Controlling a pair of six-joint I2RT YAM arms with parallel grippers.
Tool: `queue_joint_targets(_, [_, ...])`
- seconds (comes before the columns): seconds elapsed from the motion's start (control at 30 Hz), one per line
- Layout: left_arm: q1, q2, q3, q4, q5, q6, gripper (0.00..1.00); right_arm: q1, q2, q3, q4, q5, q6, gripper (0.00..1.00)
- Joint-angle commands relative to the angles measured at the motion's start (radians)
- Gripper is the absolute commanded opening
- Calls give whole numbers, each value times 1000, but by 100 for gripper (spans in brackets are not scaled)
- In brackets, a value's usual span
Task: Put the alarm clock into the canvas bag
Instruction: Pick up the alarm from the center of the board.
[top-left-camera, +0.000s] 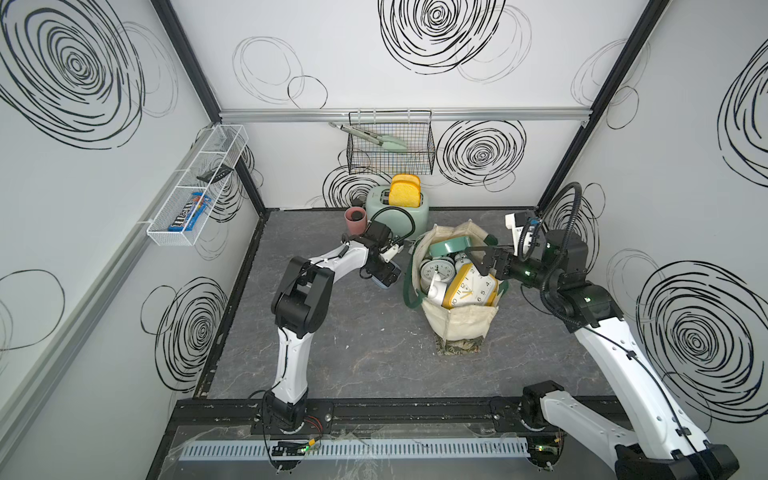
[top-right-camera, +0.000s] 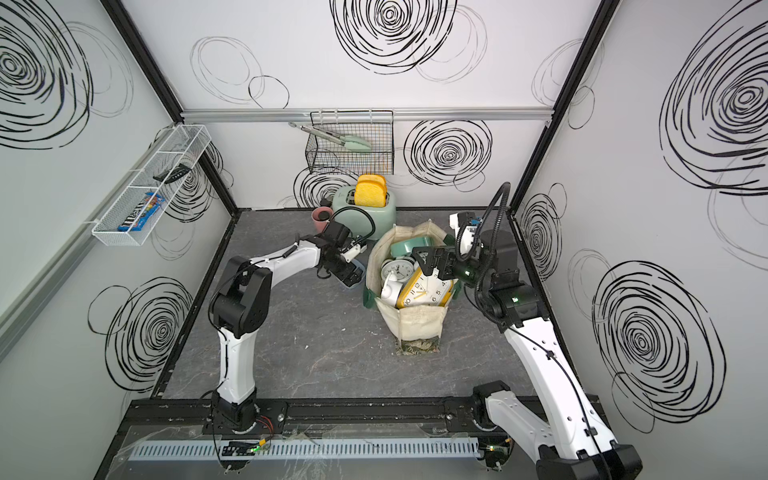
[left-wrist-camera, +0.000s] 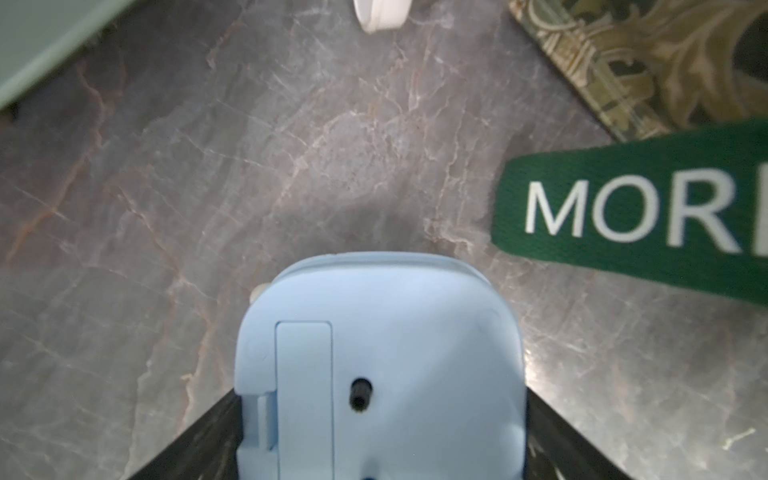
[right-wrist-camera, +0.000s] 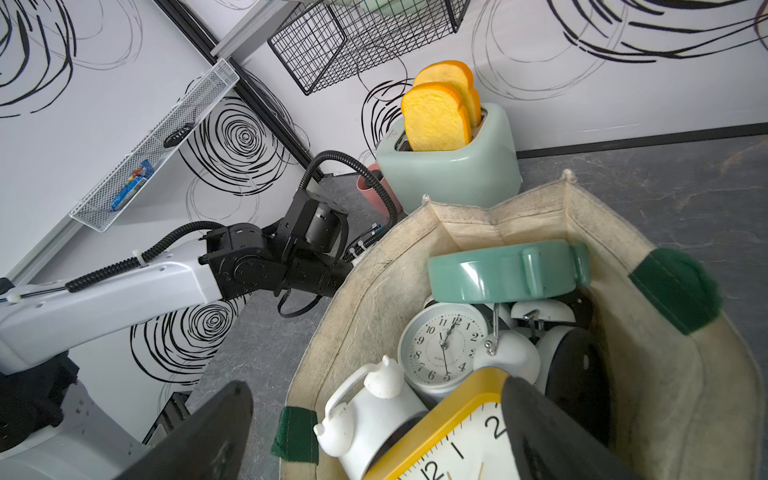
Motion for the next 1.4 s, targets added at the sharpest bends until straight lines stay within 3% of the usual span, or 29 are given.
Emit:
queue_joint_targets(0.0, [-10,-63,-74,-15,-5,-65,90,5,-21,27,19,7,-12,97])
queue_joint_targets(0.17, [-15,-135,-141,35,-15,-118,86,5,-23,21,27,0,-9,97])
queue_joint_targets(0.37, [-15,-251,-239,142,-19,-265,79,4,-25,20,40,-8,-2,97])
queue_joint_targets(0.7, [19,-652,-475,361,-112,-407,79,57,8,82,4,33,-13,97])
queue_joint_targets(0.87, [-2,-870,-530,421,-143,-368,79,142,69,155,-22,47,-33,97])
queue_joint_targets(1.0, [-99,-1018,-598,528,-82,-213,80,240,168,259,-84,50,-68,97])
queue_joint_targets(1.13, [-242,-1097,-652,597,-86,-63,81,314,258,357,-137,28,-94,97])
queue_joint_targets(1.37, [-357,-1121,-670,676,-107,-54,81,415,346,453,-226,38,-113,97])
